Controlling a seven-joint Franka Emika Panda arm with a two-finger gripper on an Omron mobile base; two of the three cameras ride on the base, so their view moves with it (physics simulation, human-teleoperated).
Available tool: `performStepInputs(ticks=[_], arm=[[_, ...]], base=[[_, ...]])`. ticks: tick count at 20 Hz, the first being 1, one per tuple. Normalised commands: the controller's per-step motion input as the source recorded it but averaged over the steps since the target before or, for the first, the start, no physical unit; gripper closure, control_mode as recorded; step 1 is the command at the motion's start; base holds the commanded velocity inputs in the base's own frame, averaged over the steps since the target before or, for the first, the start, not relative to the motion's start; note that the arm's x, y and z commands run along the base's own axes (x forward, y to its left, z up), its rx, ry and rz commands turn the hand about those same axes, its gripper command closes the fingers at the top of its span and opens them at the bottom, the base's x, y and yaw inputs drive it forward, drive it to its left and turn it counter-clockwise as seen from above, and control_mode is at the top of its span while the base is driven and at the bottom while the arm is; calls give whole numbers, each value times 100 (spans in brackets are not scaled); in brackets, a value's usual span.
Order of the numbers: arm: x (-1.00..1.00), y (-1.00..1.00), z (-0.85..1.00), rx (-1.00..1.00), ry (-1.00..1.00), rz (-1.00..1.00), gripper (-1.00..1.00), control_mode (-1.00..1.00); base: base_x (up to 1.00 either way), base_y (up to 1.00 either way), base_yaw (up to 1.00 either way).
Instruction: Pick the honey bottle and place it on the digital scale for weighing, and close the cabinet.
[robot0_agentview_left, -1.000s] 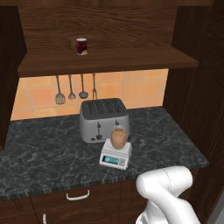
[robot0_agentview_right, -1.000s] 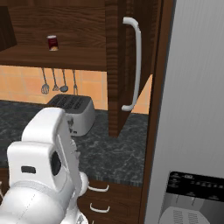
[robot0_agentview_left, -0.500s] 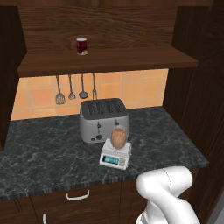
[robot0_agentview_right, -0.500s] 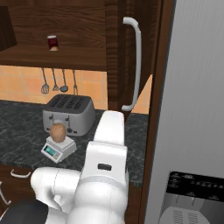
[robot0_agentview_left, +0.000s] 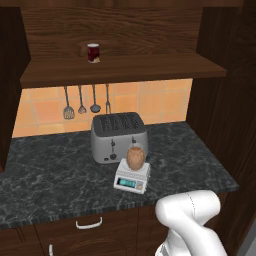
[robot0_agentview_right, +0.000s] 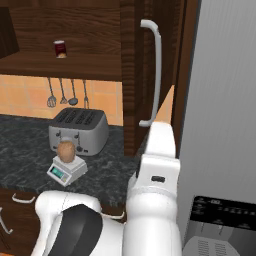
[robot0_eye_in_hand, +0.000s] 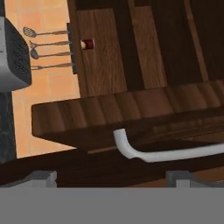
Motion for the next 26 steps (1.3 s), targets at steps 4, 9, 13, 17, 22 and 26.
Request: performStepInputs(ticks=[4, 9, 13, 17, 22, 26], arm=[[58, -2, -16, 0, -11, 0, -100, -100], [54, 0, -6, 0, -8, 3, -100, -100], [37, 0, 16, -2, -16, 1, -100, -100], [10, 35, 41, -2, -8, 6, -100, -100], [1, 95, 55, -7, -15, 14, -100, -100], [48, 100, 2, -7, -8, 20, -100, -100]], base=[[0, 0, 0], [0, 0, 0], [0, 0, 0], [0, 0, 0], [0, 0, 0], [0, 0, 0]])
